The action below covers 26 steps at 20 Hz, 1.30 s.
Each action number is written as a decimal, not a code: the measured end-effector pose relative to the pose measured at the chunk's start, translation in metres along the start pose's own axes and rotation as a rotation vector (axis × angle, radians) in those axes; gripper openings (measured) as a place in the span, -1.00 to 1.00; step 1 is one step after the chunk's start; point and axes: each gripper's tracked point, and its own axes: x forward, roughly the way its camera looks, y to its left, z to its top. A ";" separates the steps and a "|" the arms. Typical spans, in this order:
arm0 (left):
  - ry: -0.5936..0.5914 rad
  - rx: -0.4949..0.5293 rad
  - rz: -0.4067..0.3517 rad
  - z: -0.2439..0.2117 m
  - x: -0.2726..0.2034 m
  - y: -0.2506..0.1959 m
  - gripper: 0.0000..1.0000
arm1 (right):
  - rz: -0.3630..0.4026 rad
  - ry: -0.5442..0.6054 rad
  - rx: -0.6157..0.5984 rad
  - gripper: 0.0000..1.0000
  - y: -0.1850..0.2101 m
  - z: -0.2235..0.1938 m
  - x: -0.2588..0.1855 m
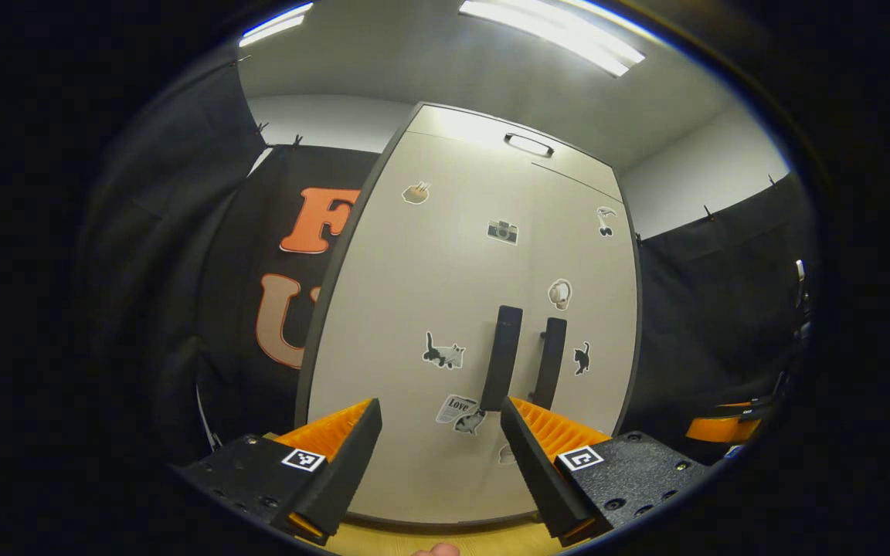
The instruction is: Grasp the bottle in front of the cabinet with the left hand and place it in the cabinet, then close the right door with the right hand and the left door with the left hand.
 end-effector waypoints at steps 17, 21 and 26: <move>0.040 0.012 0.111 -0.031 -0.061 0.052 0.89 | 0.088 -0.063 0.009 0.94 0.054 -0.013 -0.003; 0.030 0.026 0.102 -0.027 -0.063 0.054 0.89 | 0.070 -0.061 0.011 0.94 0.049 -0.012 -0.005; 0.033 0.003 0.088 -0.031 -0.061 0.051 0.89 | 0.033 -0.065 0.001 0.94 0.037 -0.010 -0.008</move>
